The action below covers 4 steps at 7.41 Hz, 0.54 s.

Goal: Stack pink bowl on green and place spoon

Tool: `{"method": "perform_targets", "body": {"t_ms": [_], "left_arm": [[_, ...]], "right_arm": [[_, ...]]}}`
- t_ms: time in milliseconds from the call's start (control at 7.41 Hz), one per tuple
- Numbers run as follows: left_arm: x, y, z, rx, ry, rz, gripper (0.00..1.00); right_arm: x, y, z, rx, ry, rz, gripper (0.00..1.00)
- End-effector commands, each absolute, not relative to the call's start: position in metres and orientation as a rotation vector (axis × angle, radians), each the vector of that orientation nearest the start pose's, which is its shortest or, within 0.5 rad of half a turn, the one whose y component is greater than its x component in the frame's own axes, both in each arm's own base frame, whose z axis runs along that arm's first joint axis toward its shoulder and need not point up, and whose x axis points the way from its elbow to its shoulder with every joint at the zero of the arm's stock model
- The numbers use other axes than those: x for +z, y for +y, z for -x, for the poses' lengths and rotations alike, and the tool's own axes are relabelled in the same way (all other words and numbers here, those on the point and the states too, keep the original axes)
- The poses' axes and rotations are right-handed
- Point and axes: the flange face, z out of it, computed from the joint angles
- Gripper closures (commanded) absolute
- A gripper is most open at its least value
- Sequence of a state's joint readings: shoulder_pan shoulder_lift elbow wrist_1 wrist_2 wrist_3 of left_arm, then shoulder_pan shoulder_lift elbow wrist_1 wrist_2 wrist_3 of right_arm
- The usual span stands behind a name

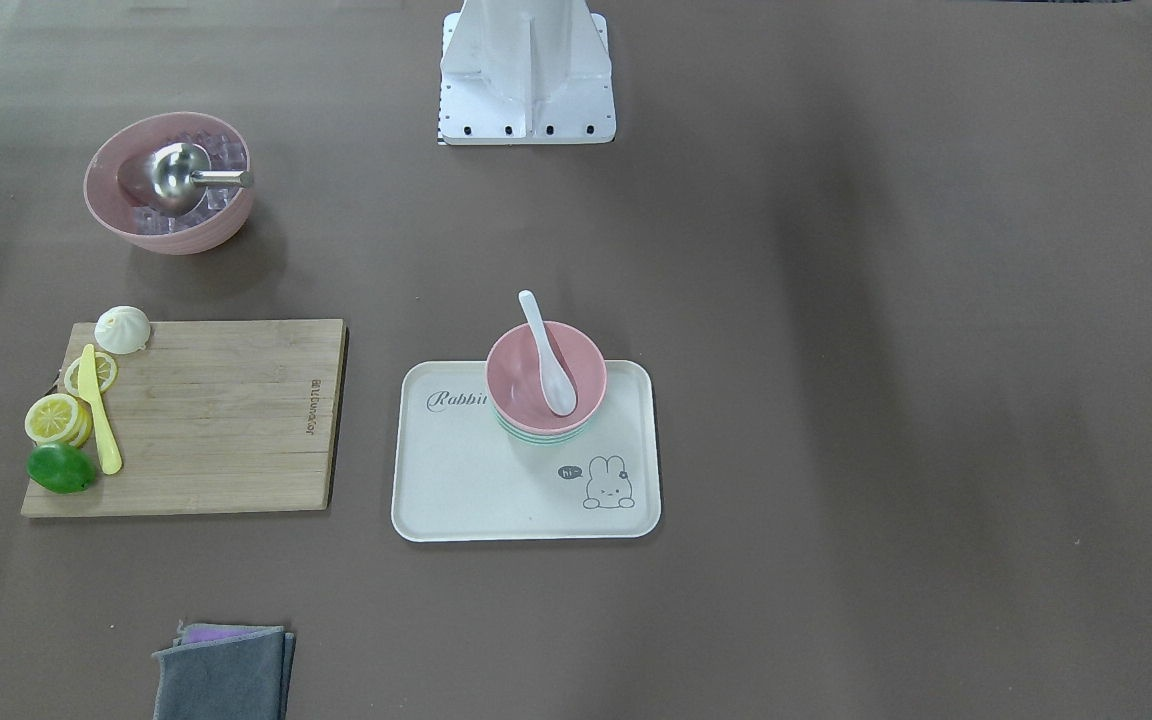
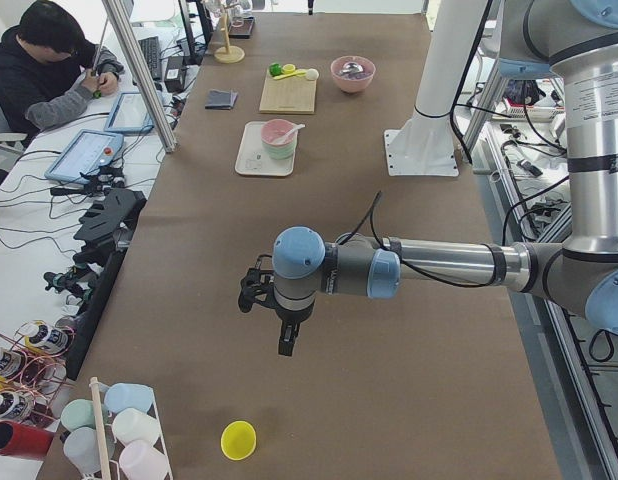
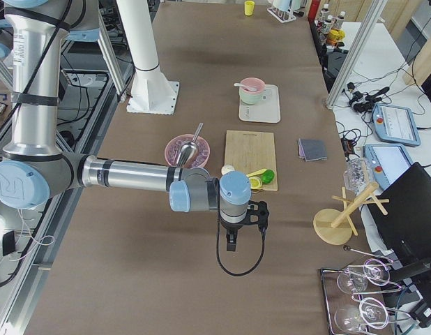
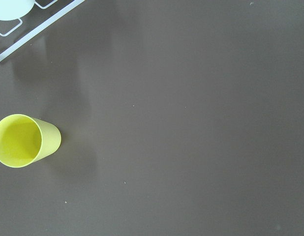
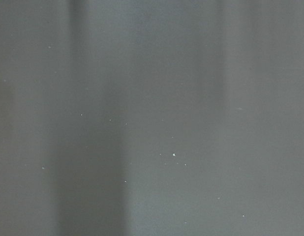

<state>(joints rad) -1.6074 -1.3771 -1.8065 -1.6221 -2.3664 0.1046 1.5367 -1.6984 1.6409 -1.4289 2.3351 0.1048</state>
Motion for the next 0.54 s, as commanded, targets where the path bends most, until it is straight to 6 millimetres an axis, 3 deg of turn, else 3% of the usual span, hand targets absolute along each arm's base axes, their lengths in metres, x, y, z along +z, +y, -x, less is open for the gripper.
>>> {"method": "perform_targets", "body": {"t_ms": [0, 405], "left_arm": [[0.6193, -0.4108, 0.0760, 0.110, 0.815, -0.146, 0.02], [0.6257, -0.4129, 0.0746, 0.112, 0.827, -0.144, 0.02]], "right_arm": [[0.6657, -0.4445, -0.0499, 0.044, -0.762, -0.033, 0.00], [0.6665, -0.4443, -0.0498, 0.045, -0.763, -0.030, 0.00]]}}
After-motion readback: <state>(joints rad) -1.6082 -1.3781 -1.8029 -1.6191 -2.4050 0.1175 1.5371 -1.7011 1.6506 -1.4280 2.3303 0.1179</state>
